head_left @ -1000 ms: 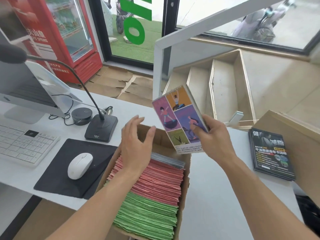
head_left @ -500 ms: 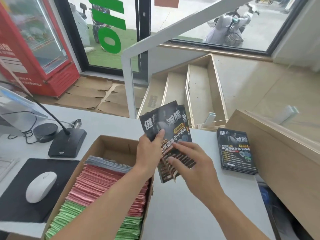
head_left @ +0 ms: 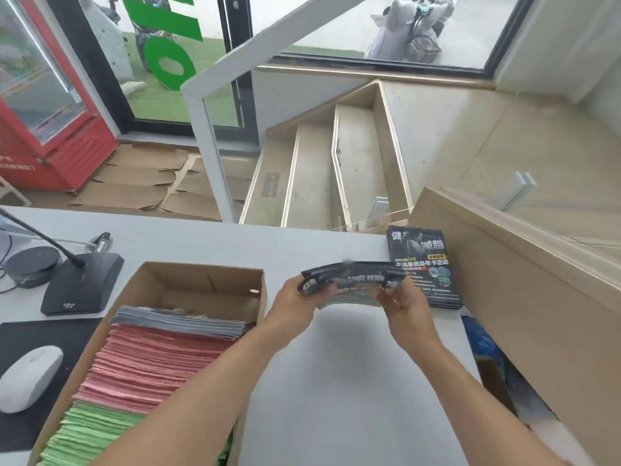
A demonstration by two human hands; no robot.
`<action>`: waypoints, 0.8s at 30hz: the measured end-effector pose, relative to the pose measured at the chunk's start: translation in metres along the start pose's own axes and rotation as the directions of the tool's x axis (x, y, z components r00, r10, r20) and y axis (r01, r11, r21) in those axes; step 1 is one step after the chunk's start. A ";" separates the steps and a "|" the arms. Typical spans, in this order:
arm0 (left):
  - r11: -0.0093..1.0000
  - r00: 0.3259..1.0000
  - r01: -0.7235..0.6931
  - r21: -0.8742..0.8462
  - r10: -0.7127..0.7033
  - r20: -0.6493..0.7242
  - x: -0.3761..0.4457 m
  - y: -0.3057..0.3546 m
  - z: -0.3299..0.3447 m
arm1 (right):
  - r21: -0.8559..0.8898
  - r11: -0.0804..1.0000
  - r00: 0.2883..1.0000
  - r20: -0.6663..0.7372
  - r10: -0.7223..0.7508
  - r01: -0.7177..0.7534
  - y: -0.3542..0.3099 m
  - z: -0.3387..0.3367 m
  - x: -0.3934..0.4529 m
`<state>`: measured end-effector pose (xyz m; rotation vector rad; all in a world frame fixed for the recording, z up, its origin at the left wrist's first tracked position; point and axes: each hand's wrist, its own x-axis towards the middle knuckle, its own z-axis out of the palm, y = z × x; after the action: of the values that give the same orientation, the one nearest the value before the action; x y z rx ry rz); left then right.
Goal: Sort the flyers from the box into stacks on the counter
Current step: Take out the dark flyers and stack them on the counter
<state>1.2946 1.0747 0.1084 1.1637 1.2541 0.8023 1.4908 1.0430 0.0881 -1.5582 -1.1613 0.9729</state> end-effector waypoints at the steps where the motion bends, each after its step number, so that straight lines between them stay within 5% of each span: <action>1: 1.000 1.000 0.000 -0.002 0.000 0.026 0.000 -0.007 0.005 | -0.062 0.998 1.000 -0.014 0.011 -0.012 0.010 -0.003 -0.002; 11: 0.995 1.000 -0.027 -0.095 0.028 0.012 0.011 -0.044 0.041 | -0.097 0.992 0.997 0.031 -0.074 0.077 0.042 -0.015 -0.014; 24: 0.997 0.991 0.010 -0.077 -0.020 -0.130 0.019 -0.041 0.053 | -0.102 0.990 0.989 0.100 0.107 -0.096 0.052 -0.009 -0.006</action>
<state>1.3446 1.0705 0.0596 1.0528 1.3267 0.9191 1.5100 1.0286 0.0408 -1.6745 -1.2277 1.0908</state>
